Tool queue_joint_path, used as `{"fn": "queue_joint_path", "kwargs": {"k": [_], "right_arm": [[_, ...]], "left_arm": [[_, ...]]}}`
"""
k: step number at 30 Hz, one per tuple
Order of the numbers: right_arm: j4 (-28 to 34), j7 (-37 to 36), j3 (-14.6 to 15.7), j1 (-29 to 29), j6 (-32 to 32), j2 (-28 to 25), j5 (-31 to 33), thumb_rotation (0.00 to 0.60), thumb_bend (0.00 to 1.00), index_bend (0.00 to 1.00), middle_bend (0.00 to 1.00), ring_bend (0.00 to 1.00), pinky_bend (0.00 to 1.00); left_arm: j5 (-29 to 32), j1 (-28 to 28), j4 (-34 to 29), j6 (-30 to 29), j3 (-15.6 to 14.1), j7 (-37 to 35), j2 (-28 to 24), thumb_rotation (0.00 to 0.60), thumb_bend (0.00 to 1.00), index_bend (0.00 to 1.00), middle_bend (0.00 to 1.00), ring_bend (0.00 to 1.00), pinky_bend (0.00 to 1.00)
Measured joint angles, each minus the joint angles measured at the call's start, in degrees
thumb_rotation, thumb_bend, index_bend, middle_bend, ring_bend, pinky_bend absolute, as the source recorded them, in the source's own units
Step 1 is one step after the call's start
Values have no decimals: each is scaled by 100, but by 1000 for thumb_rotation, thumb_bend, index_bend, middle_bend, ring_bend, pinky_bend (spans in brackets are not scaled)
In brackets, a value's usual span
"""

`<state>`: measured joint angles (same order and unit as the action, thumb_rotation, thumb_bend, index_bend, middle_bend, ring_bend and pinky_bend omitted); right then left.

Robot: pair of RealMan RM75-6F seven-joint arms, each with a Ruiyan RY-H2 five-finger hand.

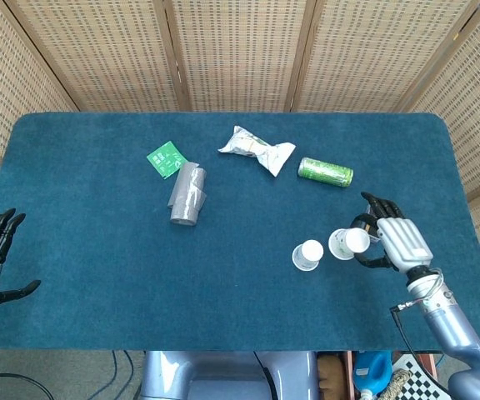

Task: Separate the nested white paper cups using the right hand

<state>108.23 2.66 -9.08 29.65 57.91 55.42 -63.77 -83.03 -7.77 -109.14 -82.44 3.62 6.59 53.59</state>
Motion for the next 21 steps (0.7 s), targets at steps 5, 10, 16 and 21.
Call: {"fn": "queue_joint_path", "kwargs": {"k": [5,10,16,21], "right_arm": [[-607,-74,103,-49,-108,227,33,600,406,416,0,0,0],[-1041,-284,204,-86,-359,390,52,600,406,416,0,0,0],[-1341,-367,286,-89,-549,599,-1,600,406,416,0,0,0],[-1582,-427,302,-70,-682,825,28,600,405,416,0,0,0]], "left_arm": [[21,0,-2,5,3,-4,-4,600,63,0,0,0,0],[37,-14,-1,33,5,10,2,600,63,0,0,0,0],[44,-21,-4,54,-3,15,5,600,63,0,0,0,0],[53,-22,-5,62,-5,11,5,600,63,0,0,0,0]]}}
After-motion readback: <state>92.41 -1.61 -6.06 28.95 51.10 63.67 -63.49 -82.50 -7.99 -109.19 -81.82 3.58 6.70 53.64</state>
